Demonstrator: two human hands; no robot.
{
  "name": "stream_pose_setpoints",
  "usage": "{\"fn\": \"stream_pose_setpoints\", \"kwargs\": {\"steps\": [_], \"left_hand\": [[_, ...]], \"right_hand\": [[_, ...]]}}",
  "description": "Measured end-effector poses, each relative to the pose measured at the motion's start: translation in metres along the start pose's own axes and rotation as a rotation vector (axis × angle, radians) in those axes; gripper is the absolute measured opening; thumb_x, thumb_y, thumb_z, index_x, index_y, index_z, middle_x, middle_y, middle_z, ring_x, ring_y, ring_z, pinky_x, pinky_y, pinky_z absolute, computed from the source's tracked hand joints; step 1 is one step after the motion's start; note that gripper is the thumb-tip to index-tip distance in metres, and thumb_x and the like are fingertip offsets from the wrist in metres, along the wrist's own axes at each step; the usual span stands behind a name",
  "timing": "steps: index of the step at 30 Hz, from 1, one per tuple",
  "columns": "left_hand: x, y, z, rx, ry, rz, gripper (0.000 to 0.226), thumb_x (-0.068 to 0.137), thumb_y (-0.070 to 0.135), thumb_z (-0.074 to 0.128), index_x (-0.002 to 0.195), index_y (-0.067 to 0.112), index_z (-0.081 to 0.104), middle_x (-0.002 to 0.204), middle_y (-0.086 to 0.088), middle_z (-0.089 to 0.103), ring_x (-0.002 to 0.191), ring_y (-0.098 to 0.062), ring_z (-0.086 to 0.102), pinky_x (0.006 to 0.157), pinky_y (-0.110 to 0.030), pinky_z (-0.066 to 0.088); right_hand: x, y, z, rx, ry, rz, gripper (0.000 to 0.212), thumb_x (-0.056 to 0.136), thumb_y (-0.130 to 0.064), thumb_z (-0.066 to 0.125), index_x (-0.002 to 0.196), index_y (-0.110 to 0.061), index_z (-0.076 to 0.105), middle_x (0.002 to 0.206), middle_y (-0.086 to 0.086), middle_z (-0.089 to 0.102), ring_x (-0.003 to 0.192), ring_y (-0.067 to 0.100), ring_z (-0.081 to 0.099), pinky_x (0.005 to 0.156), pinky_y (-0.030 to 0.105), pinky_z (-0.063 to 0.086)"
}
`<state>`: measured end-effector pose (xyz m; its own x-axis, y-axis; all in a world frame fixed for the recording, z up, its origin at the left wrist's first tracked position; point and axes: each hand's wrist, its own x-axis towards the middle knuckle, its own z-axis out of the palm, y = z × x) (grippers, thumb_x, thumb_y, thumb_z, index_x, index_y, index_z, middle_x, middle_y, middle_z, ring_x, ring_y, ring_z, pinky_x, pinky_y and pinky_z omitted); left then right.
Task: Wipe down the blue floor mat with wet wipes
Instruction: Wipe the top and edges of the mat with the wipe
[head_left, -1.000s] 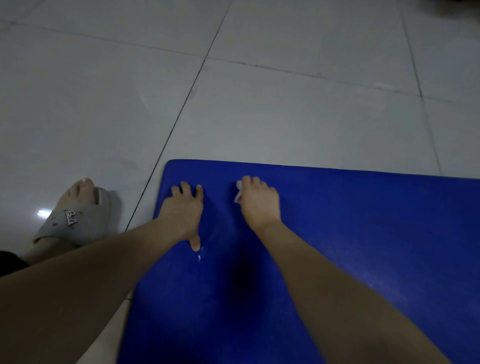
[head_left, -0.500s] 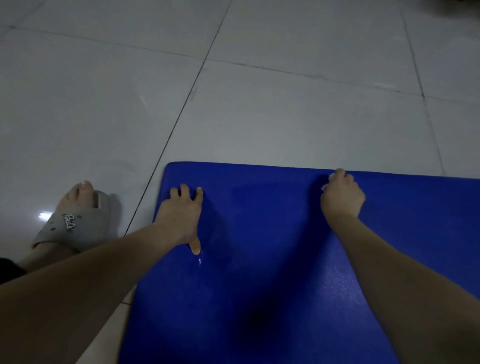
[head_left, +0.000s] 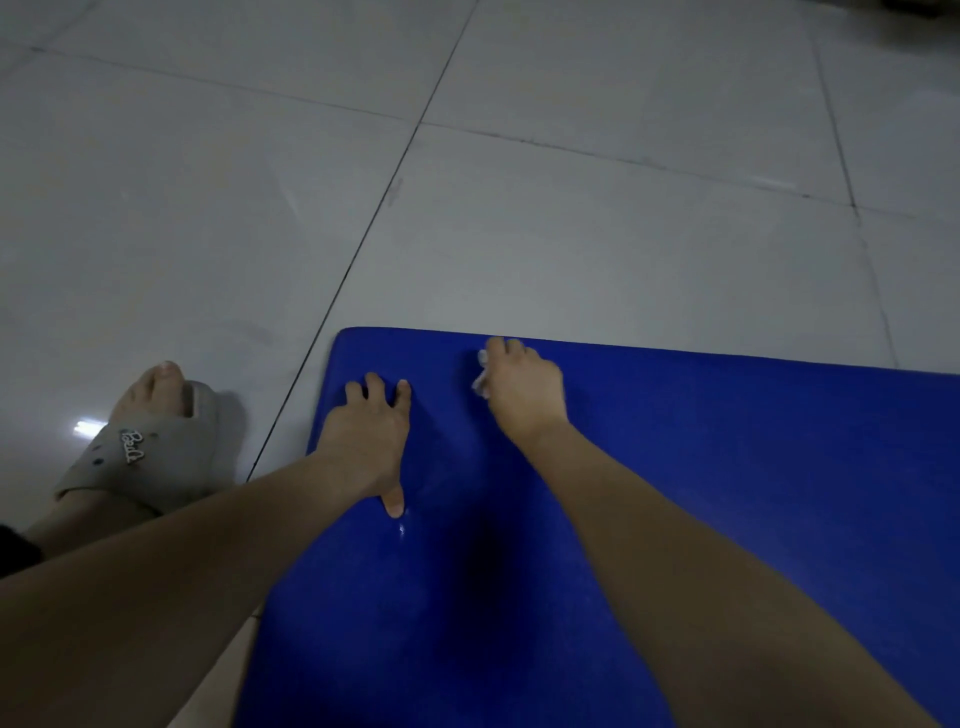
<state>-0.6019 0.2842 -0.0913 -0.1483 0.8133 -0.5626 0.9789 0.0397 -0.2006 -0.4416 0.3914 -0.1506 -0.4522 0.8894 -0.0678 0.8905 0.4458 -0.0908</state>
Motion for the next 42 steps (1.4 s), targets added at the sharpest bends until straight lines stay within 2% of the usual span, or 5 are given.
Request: {"fn": "stream_pose_setpoints", "kwargs": {"steps": [11, 27, 32, 36, 42], "left_hand": [[0.002, -0.004, 0.005, -0.002, 0.028, 0.021, 0.161, 0.045, 0.071, 0.09, 0.161, 0.015, -0.006, 0.16, -0.02, 0.008, 0.143, -0.038, 0.025, 0.096, -0.04, 0.054], [0.013, -0.015, 0.018, -0.025, 0.048, 0.048, 0.158, 0.045, 0.079, 0.084, 0.162, 0.022, -0.007, 0.159, -0.016, 0.008, 0.142, -0.038, 0.022, 0.108, -0.044, 0.045], [0.009, -0.05, 0.042, -0.633, 0.191, -0.097, 0.12, 0.062, 0.068, 0.084, 0.159, 0.029, 0.025, 0.162, -0.011, 0.016, 0.147, -0.031, 0.022, 0.121, -0.046, 0.03], [0.011, -0.054, 0.044, -1.33, 0.125, -0.497, 0.079, 0.077, 0.05, 0.082, 0.139, 0.013, 0.05, 0.132, -0.007, 0.055, 0.11, -0.029, 0.061, 0.096, -0.046, 0.056], [-0.02, -0.069, -0.008, -1.741, 0.071, -0.42, 0.043, 0.093, 0.046, 0.071, 0.121, 0.015, 0.063, 0.104, 0.001, 0.07, 0.089, -0.017, 0.069, 0.062, -0.024, 0.053]], "right_hand": [[-0.058, 0.167, 0.005, -0.042, 0.166, 0.592, 0.019, 0.1, -0.019, 0.057, 0.109, -0.005, 0.047, 0.093, 0.019, 0.061, 0.067, 0.03, 0.053, 0.051, 0.032, 0.033], [0.001, 0.008, -0.002, 0.161, 0.018, 0.11, 0.017, 0.102, -0.018, 0.05, 0.117, -0.012, 0.054, 0.105, 0.005, 0.061, 0.077, 0.018, 0.049, 0.055, 0.031, 0.036], [-0.021, 0.049, -0.002, 0.141, 0.037, 0.265, 0.019, 0.097, -0.015, 0.055, 0.114, -0.01, 0.054, 0.103, 0.009, 0.058, 0.079, 0.022, 0.05, 0.054, 0.032, 0.038], [-0.037, 0.071, -0.001, 0.179, 0.089, 0.413, 0.025, 0.099, -0.021, 0.055, 0.12, -0.007, 0.056, 0.106, 0.015, 0.056, 0.075, 0.025, 0.048, 0.055, 0.032, 0.036], [-0.034, 0.067, -0.009, 0.543, 0.165, 0.556, 0.018, 0.101, -0.017, 0.052, 0.111, -0.003, 0.058, 0.106, 0.015, 0.063, 0.076, 0.025, 0.053, 0.057, 0.031, 0.035]]}}
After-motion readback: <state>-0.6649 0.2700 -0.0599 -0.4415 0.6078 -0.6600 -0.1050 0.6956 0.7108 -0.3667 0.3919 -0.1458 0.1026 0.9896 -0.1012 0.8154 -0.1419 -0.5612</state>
